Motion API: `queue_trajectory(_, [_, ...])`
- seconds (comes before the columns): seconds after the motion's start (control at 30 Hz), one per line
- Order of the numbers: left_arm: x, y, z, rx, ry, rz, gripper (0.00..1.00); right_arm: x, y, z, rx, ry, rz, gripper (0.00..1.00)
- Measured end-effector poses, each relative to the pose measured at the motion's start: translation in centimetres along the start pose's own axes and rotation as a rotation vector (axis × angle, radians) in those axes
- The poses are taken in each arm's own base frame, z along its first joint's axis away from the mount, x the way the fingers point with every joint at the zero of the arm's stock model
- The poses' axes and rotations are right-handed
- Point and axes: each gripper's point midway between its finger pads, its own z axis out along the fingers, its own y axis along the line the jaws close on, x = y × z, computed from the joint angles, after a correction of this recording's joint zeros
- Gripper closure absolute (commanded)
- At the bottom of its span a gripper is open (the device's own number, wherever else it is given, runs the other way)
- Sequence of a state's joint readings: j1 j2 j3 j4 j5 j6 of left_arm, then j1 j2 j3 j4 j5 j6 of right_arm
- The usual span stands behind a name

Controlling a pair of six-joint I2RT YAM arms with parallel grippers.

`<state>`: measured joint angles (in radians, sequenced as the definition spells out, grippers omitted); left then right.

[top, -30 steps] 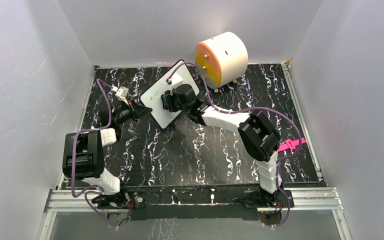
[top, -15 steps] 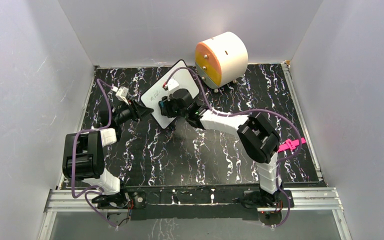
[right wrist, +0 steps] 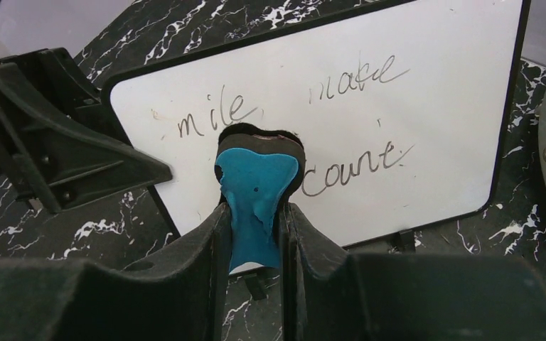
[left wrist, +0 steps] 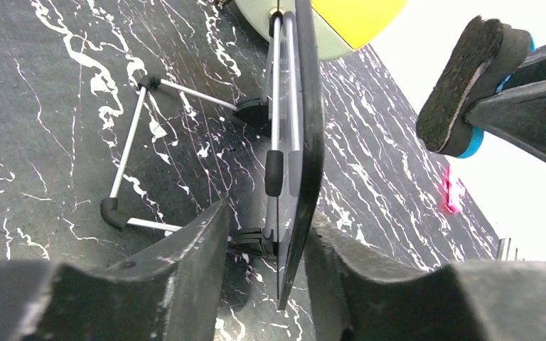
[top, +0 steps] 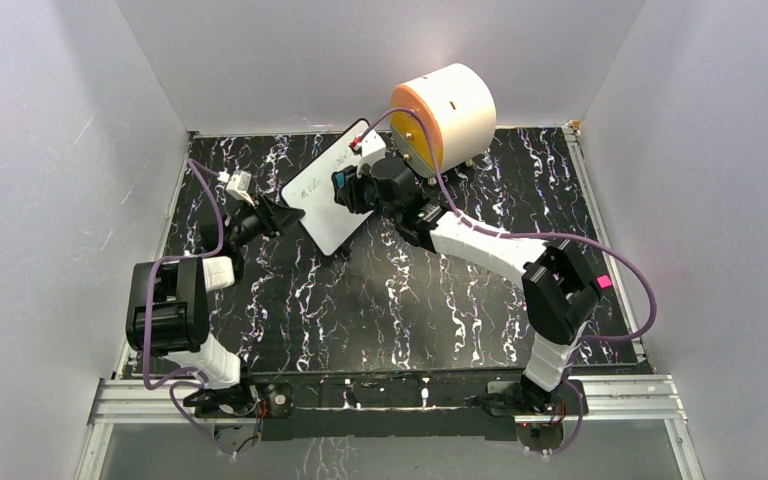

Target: Erase the whiteboard

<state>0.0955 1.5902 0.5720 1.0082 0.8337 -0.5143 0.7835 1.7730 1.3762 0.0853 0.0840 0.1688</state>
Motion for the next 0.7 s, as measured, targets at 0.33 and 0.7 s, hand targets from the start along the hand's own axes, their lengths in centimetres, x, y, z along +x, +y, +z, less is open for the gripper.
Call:
queue_trajectory(0.33, [0.9, -1.0, 0.5, 0.08, 0.038, -0.006, 1.0, 0.3, 0.0, -0.5, 0.002, 0.024, -0.002, 0.83])
queue_trajectory(0.7, [1.5, -1.8, 0.4, 0.135, 0.08, 0.007, 1.0, 1.7, -0.4, -1.4, 0.007, 0.057, -0.027, 0.83])
